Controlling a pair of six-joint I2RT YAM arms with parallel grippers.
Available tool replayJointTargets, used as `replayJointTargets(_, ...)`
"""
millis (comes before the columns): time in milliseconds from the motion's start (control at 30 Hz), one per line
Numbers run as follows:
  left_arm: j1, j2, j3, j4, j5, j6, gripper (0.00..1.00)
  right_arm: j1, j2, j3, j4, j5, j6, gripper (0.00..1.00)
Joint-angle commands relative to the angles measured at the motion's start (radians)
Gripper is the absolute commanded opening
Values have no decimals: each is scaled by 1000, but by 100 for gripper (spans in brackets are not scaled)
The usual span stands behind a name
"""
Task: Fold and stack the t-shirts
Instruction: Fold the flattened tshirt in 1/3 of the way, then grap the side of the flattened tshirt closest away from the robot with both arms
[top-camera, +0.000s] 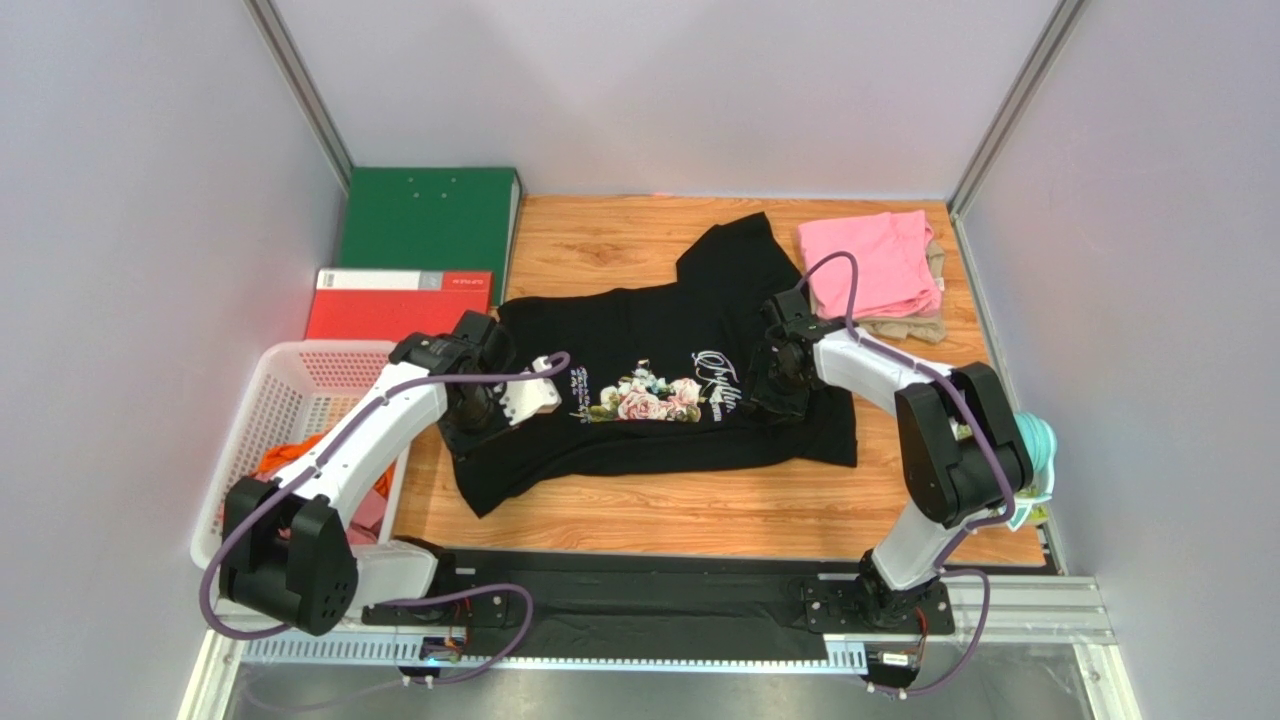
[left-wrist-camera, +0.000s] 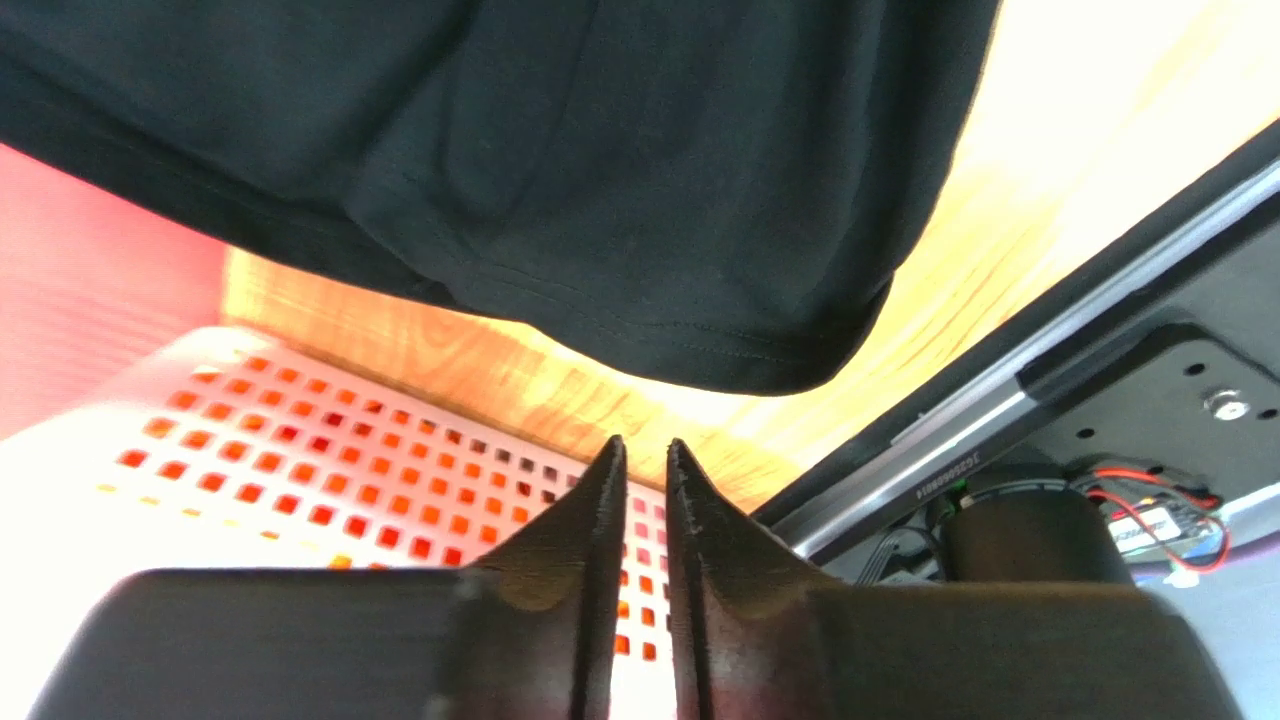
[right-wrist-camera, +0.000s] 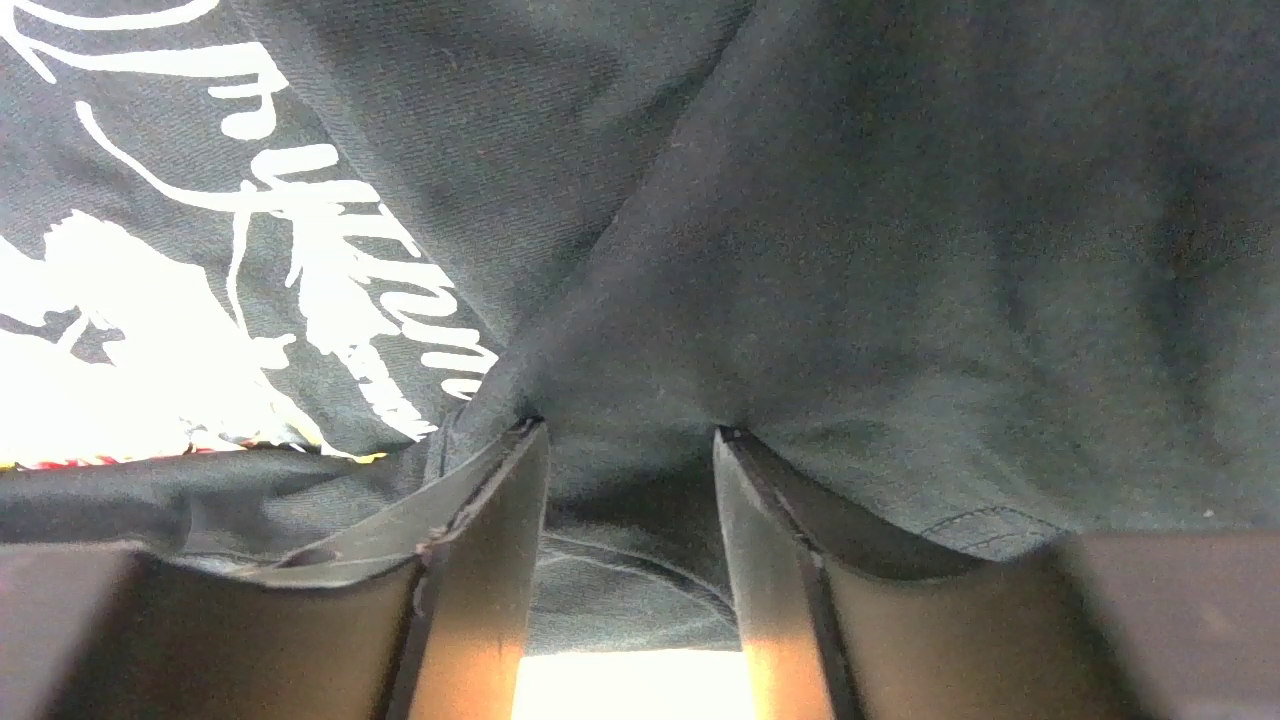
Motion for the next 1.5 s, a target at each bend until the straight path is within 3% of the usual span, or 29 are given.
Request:
replayJointTargets(0, 45, 31, -49, 41, -26, -9, 31, -20, -35, -7, 12, 104, -17, 57)
replayJointTargets(33, 65, 43, -43, 62, -11, -29, 41, -38, -44, -4, 7, 114, -17, 59)
replayJointTargets(100, 126, 103, -2, 76, 24, -49, 47, -60, -63, 4, -20, 145, -22, 63)
replayJointTargets(167, 172, 150, 47, 79, 37, -70, 47, -92, -81, 17, -57, 180, -26, 62)
replayJointTargets(400, 183, 207, 49, 122, 81, -93, 46, -138, -141, -30, -59, 156, -32, 53)
replayJointTargets(967, 186, 267, 70, 186, 83, -115, 47, -142, -321, -216, -106, 205, 0, 58)
replayJointTargets(1233, 186, 258, 66, 182, 77, -115, 46, -162, -192, -145, -66, 187, -20, 57)
replayJointTargets(1467, 186, 212, 38, 174, 67, -101, 46, -207, -311, -3, -151, 220, -54, 57)
